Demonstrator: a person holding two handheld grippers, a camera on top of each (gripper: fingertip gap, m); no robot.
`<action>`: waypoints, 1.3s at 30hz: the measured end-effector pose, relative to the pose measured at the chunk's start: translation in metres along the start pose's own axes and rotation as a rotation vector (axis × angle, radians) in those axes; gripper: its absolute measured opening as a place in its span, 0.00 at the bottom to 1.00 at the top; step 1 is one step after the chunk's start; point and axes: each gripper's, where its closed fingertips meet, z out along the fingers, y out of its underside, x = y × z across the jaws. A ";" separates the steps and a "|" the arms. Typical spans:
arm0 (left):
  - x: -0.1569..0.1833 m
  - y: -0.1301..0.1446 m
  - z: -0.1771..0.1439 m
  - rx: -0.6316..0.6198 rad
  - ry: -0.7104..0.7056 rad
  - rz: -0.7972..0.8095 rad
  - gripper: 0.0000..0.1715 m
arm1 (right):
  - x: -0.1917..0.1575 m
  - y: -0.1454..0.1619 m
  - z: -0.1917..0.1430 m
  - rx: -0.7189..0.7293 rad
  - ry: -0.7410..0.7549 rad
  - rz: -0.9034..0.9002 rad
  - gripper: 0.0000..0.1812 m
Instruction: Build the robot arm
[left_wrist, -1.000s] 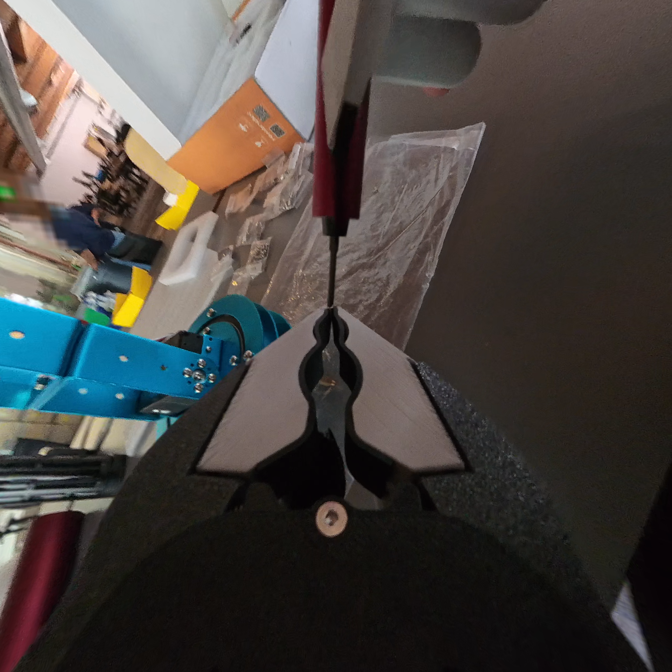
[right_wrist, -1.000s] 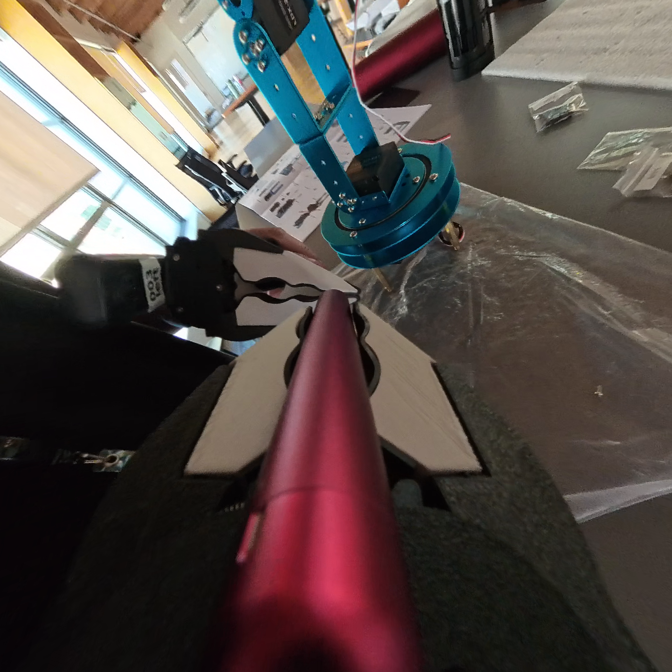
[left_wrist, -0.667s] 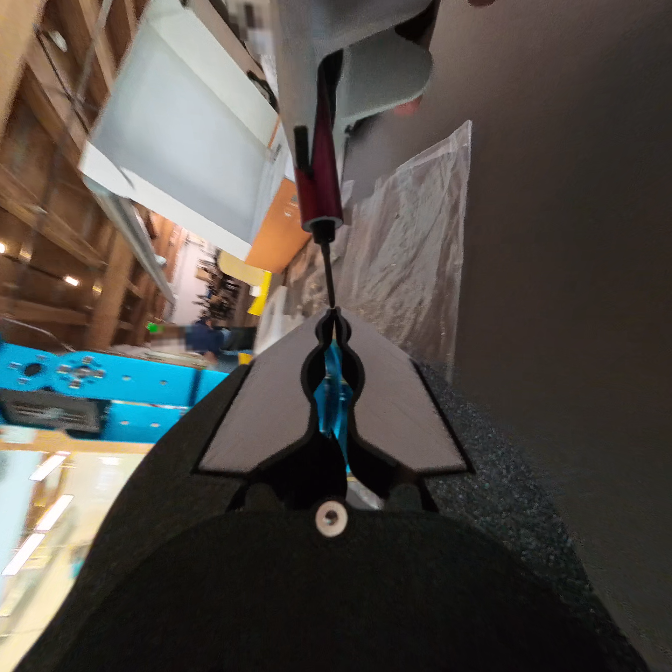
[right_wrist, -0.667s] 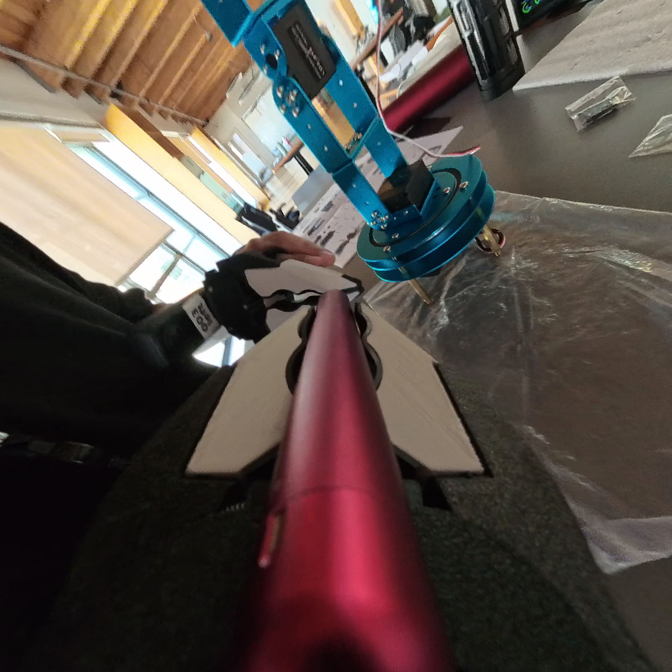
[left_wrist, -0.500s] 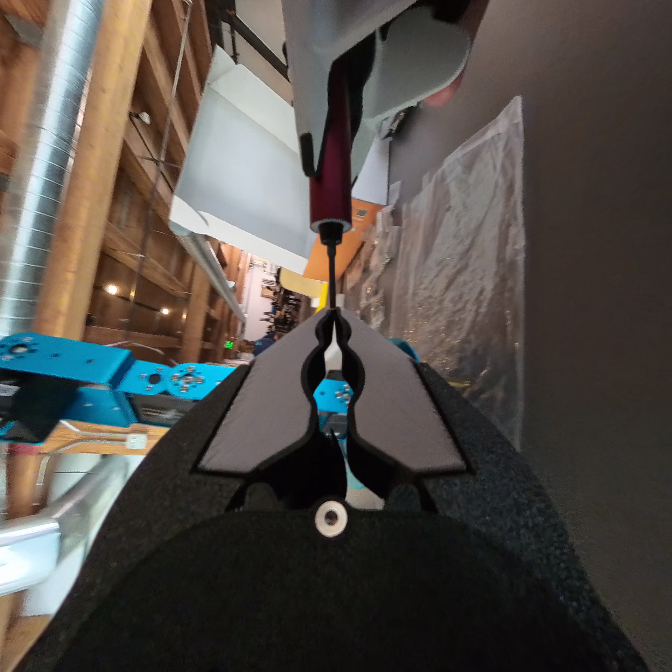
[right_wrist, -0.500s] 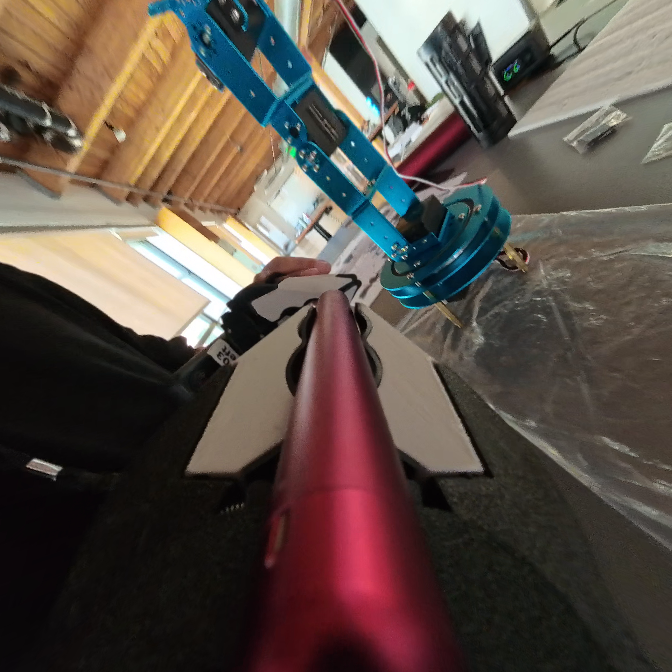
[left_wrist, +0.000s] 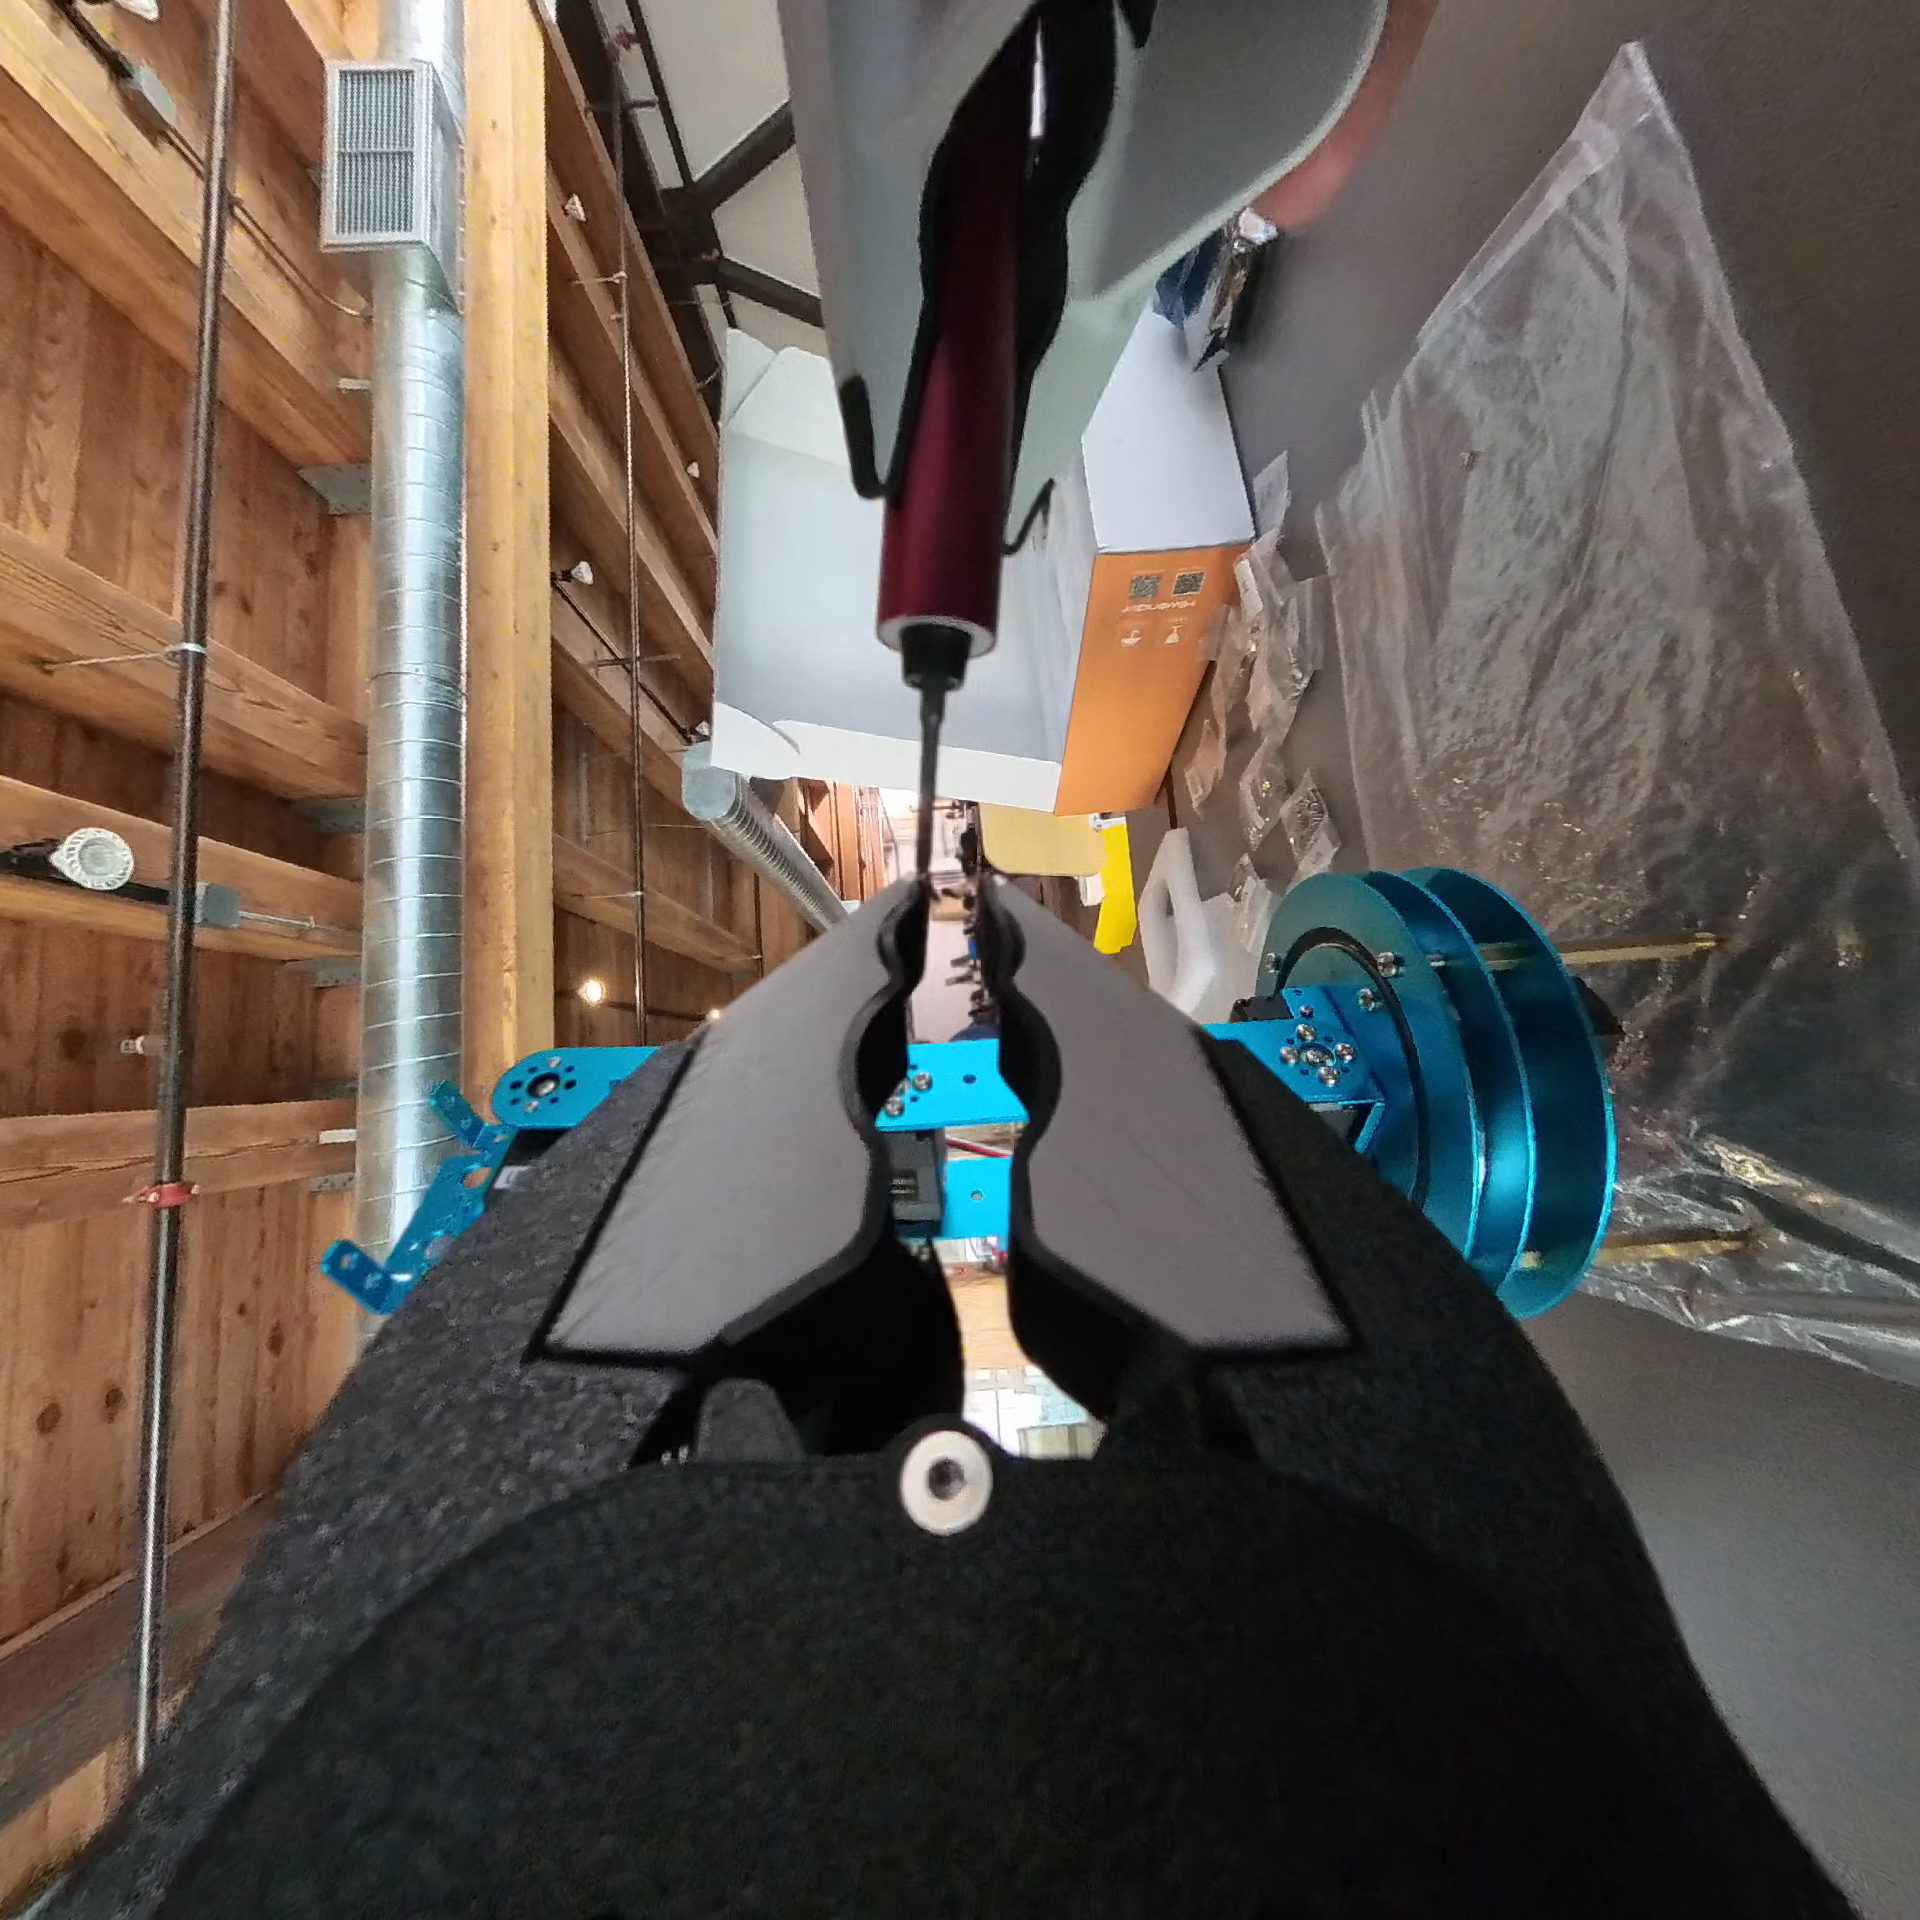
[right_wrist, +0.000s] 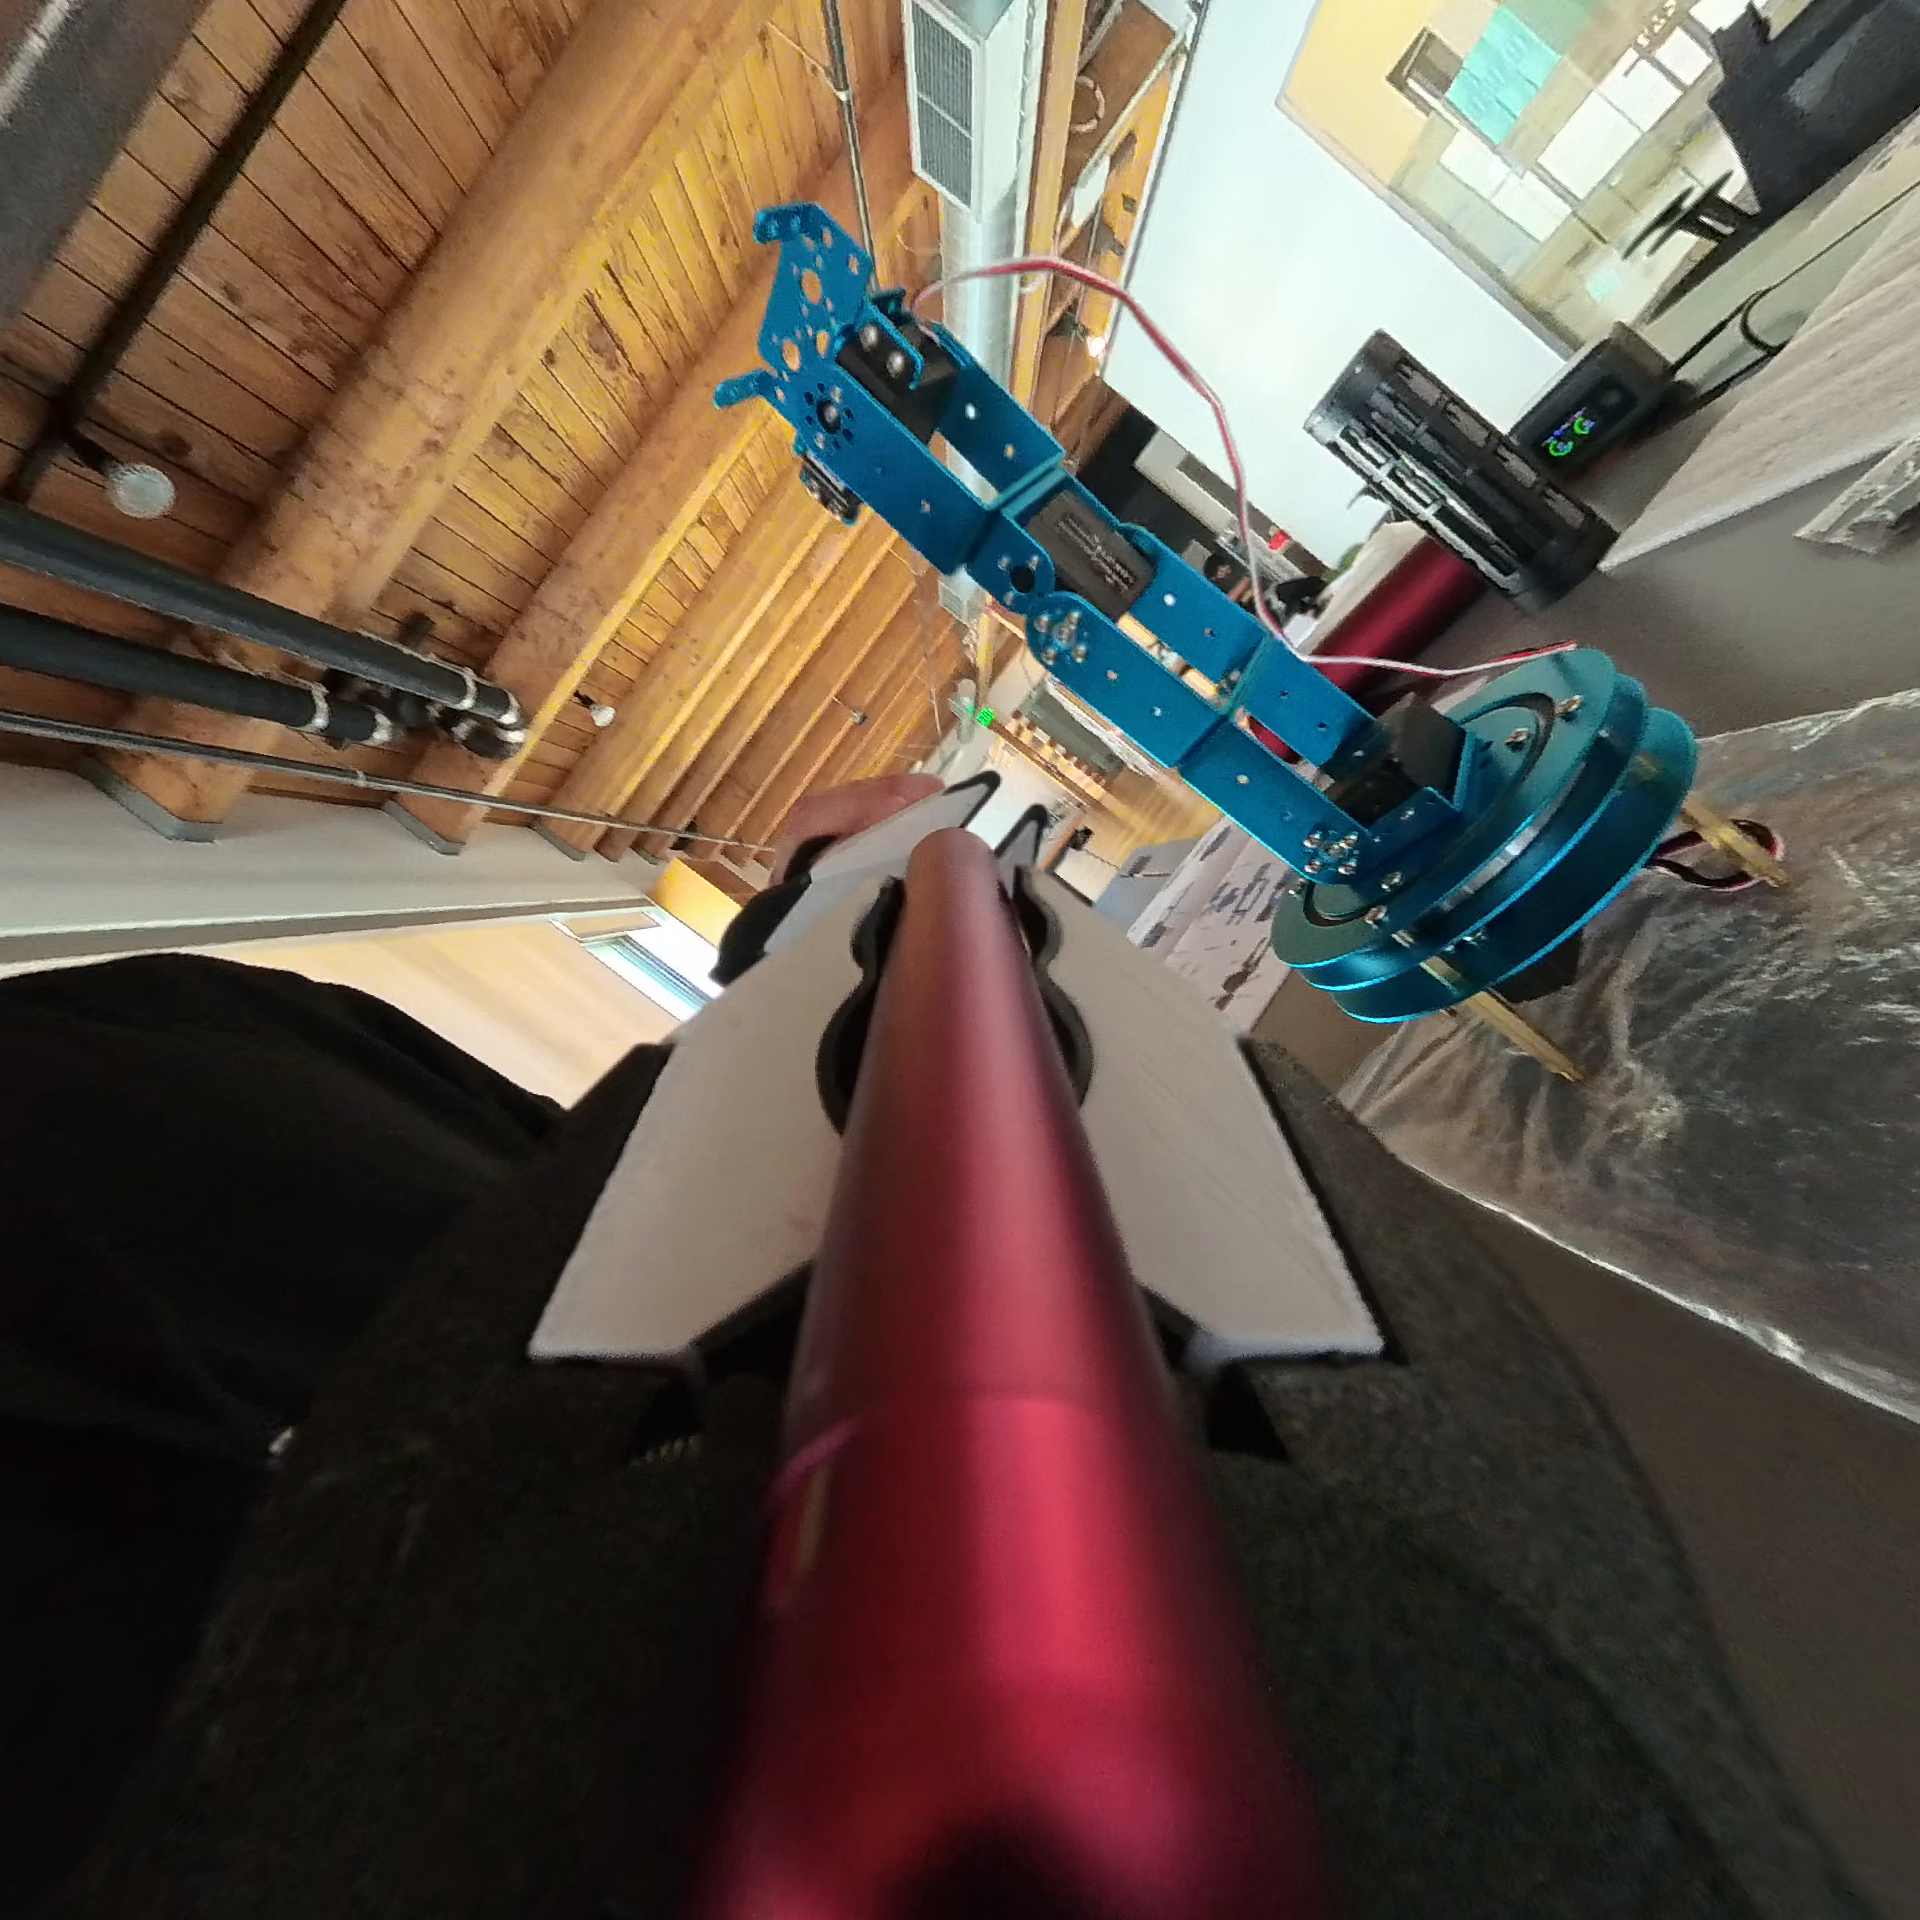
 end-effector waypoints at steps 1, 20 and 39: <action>-0.002 0.001 0.000 -0.007 -0.002 -0.002 0.05 | -0.001 -0.001 -0.001 0.014 -0.006 0.006 0.12; -0.029 0.043 -0.017 -0.071 0.081 -1.219 0.10 | -0.055 -0.045 0.017 0.075 -0.055 -0.409 0.13; -0.072 0.094 0.035 -0.049 0.069 -1.610 0.49 | -0.044 -0.086 0.064 0.321 -0.322 -0.649 0.12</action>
